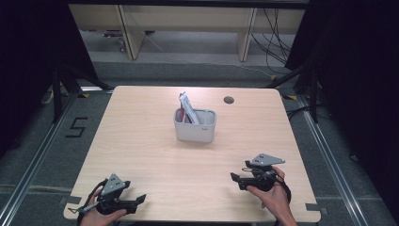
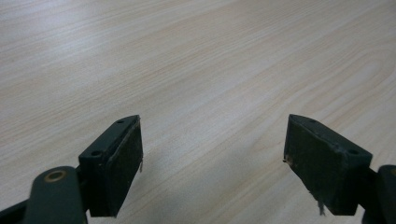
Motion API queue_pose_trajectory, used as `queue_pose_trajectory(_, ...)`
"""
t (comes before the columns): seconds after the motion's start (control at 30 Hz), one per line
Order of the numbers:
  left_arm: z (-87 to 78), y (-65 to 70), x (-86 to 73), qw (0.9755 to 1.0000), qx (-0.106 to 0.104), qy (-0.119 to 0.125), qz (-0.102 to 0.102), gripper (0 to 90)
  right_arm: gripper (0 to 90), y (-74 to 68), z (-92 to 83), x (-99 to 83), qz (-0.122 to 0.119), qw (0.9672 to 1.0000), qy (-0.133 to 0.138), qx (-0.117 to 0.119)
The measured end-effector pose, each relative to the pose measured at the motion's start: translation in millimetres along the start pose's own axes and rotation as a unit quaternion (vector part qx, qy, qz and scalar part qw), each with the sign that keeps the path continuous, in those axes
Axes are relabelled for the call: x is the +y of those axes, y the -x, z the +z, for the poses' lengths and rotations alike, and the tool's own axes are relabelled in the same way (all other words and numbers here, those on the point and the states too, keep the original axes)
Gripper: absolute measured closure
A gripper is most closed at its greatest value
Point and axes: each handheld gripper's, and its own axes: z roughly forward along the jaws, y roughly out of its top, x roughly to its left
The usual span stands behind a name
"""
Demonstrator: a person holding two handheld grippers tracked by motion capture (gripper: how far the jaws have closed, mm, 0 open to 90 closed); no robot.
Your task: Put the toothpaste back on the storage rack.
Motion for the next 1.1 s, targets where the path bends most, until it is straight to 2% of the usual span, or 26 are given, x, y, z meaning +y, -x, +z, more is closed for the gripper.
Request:
queue_pose_trajectory(0.03,0.0,0.0,0.0,1.0000,0.000,0.000,0.000,19.2,22.9,-1.9,-1.7,-2.0,0.018,0.9998,-0.005,0.001)
queue_pose_trajectory(0.1,0.3,0.1,-0.1,1.0000,0.000,0.000,0.000,19.2,22.8,0.6,-2.1,-4.0,0.007,0.9999,-0.006,0.006)
queue_pose_trajectory(0.17,0.5,0.1,-0.2,1.0000,-0.001,-0.001,-0.001,19.2,22.4,-1.4,-4.0,-6.8,0.026,0.9996,-0.008,0.003)
queue_pose_trajectory(0.23,0.7,0.2,-0.2,1.0000,0.000,-0.003,-0.001,19.2,21.9,1.5,-5.3,-8.0,0.007,1.0000,-0.006,0.002)
queue_pose_trajectory(0.37,0.6,0.2,-0.3,1.0000,-0.001,-0.001,-0.001,19.2,20.9,-0.5,-7.8,-11.3,0.018,0.9998,-0.010,0.001)
queue_pose_trajectory(0.43,0.4,0.1,-0.2,1.0000,-0.001,-0.001,0.000,19.2,19.9,0.9,-8.6,-13.2,0.010,0.9999,-0.011,0.001)
queue_pose_trajectory(0.53,0.7,0.4,-0.2,1.0000,-0.001,0.000,-0.001,19.2,19.5,-0.9,-11.3,-16.8,0.025,0.9996,-0.014,-0.003)
queue_pose_trajectory(0.57,0.9,0.5,-0.3,1.0000,0.000,0.000,-0.002,19.2,19.5,1.6,-11.4,-18.0,0.010,0.9999,-0.011,0.000)
queue_pose_trajectory(0.6,1.0,0.7,-0.3,1.0000,-0.001,0.000,-0.003,19.2,19.5,1.5,-12.8,-18.7,0.009,0.9999,-0.011,-0.006)
queue_pose_trajectory(0.67,1.0,0.7,-0.2,1.0000,-0.001,0.000,-0.002,19.2,19.3,-0.6,-13.8,-21.2,0.024,0.9996,-0.012,-0.002)
queue_pose_trajectory(0.7,1.0,0.7,-0.2,1.0000,-0.001,0.000,-0.002,19.2,19.2,1.2,-13.9,-22.3,0.012,0.9999,-0.010,0.001)
queue_pose_trajectory(0.77,0.9,0.5,-0.3,1.0000,-0.001,-0.002,-0.001,19.2,19.1,0.6,-16.0,-24.0,0.013,0.9998,-0.016,-0.003)
queue_pose_trajectory(0.8,0.9,0.5,-0.4,1.0000,0.000,-0.002,-0.001,19.2,18.9,0.4,-15.8,-25.3,0.020,0.9996,-0.018,0.008)
queue_pose_trajectory(0.83,0.7,0.3,-0.3,1.0000,-0.001,-0.002,-0.001,19.2,18.9,-1.4,-16.6,-26.7,0.025,0.9995,-0.020,0.004)
queue_pose_trajectory(0.87,1.0,0.4,-0.3,1.0000,0.001,-0.001,-0.002,19.2,18.8,-1.4,-17.8,-27.7,0.019,0.9996,-0.022,-0.004)
queue_pose_trajectory(0.9,0.6,0.3,-0.2,1.0000,-0.001,-0.002,-0.001,19.2,18.6,-2.4,-18.4,-28.6,0.024,0.9995,-0.023,-0.003)
queue_pose_trajectory(0.93,0.9,0.7,-0.3,1.0000,0.000,0.000,-0.002,19.2,18.6,-1.4,-19.2,-29.6,0.016,0.9995,-0.025,-0.003)
queue_pose_trajectory(0.97,0.7,0.7,-0.3,1.0000,-0.001,-0.002,-0.001,19.2,18.4,-3.7,-20.3,-30.7,0.027,0.9992,-0.028,0.002)
queue_pose_trajectory(1.0,1.0,0.9,-0.5,1.0000,-0.001,-0.002,-0.002,19.2,18.2,-3.3,-20.0,-31.6,0.023,0.9995,-0.023,0.004)
queue_pose_trajectory(1.03,1.0,0.9,-0.4,1.0000,-0.001,-0.002,-0.002,19.2,18.1,-5.4,-22.3,-33.3,0.034,0.9989,-0.032,0.001)
queue_pose_trajectory(1.07,0.9,0.9,-0.4,1.0000,-0.001,-0.003,-0.001,19.2,18.1,-3.1,-21.8,-33.8,0.018,0.9994,-0.029,0.006)
queue_pose_trajectory(1.1,1.0,1.1,-0.4,1.0000,-0.001,-0.002,-0.002,19.2,18.1,-3.5,-21.5,-35.4,0.023,0.9992,-0.029,0.011)
